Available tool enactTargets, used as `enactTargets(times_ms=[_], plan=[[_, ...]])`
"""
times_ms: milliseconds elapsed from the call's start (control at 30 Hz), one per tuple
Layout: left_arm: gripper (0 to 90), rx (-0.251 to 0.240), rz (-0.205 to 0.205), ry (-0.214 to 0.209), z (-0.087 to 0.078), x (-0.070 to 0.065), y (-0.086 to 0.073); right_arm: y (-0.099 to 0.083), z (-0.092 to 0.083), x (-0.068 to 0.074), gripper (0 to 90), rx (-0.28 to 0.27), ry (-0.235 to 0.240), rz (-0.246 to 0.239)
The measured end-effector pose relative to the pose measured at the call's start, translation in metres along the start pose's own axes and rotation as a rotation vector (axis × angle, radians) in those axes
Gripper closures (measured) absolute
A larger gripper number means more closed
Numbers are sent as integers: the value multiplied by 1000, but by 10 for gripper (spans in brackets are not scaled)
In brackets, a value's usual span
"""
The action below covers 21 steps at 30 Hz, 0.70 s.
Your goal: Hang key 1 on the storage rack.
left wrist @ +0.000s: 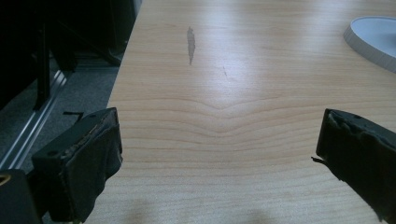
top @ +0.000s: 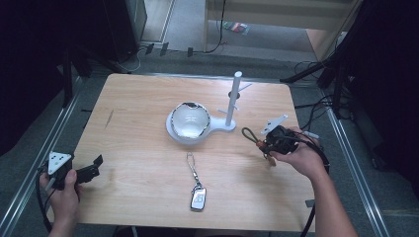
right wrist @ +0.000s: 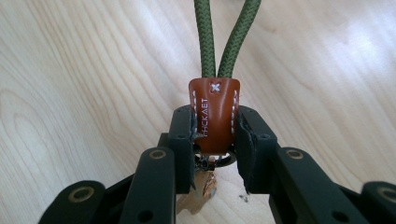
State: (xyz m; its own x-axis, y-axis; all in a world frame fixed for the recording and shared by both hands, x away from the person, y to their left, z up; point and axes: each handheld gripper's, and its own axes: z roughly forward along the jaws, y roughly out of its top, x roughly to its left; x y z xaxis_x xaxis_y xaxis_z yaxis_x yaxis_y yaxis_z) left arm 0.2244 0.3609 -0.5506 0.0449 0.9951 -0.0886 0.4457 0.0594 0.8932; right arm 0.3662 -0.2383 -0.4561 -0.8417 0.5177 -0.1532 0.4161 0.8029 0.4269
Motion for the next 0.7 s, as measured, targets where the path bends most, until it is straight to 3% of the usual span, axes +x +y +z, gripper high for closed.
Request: enactTargets(times_ms=[267, 467, 700], plan=[[6, 0, 0, 0, 0, 0, 0, 0, -14, -5, 699, -111, -56, 74], [6, 0, 0, 0, 0, 0, 0, 1, -19, -8, 700, -162, -102, 122], [6, 0, 0, 0, 0, 0, 0, 2, -28, -11, 700, -248, -125, 187]])
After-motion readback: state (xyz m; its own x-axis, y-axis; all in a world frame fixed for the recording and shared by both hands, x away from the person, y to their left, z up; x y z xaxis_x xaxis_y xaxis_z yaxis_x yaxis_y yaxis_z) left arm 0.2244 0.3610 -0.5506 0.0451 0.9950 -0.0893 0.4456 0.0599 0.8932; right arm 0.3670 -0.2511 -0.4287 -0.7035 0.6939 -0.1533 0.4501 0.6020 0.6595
